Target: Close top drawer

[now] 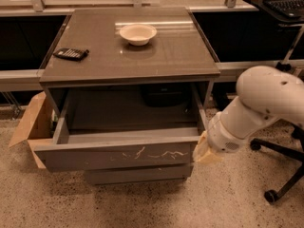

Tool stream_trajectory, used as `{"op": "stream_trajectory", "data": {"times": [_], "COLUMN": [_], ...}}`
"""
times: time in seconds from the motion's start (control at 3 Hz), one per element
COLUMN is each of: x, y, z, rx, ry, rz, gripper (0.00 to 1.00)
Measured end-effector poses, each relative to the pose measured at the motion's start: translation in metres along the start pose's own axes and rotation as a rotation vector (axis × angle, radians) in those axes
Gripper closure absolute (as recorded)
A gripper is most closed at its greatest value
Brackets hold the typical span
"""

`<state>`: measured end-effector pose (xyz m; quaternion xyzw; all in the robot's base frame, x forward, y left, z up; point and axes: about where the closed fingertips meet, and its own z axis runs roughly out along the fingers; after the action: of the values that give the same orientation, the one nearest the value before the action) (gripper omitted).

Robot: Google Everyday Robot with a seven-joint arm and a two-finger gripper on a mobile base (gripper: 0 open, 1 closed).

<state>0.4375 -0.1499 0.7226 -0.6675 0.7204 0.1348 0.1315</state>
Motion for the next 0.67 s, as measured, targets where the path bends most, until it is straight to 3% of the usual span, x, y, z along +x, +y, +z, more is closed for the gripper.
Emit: {"op": "stream_trajectory", "data": {"times": [0.33, 0.67], "x": [0.0, 0.001], "y": [-0.01, -0.025], "z": [0.052, 0.081], "rx": [-0.016, -0.008], "ry": [0.02, 0.032], "rz": [-0.042, -0.057], "gripper": [0.96, 0.65]}}
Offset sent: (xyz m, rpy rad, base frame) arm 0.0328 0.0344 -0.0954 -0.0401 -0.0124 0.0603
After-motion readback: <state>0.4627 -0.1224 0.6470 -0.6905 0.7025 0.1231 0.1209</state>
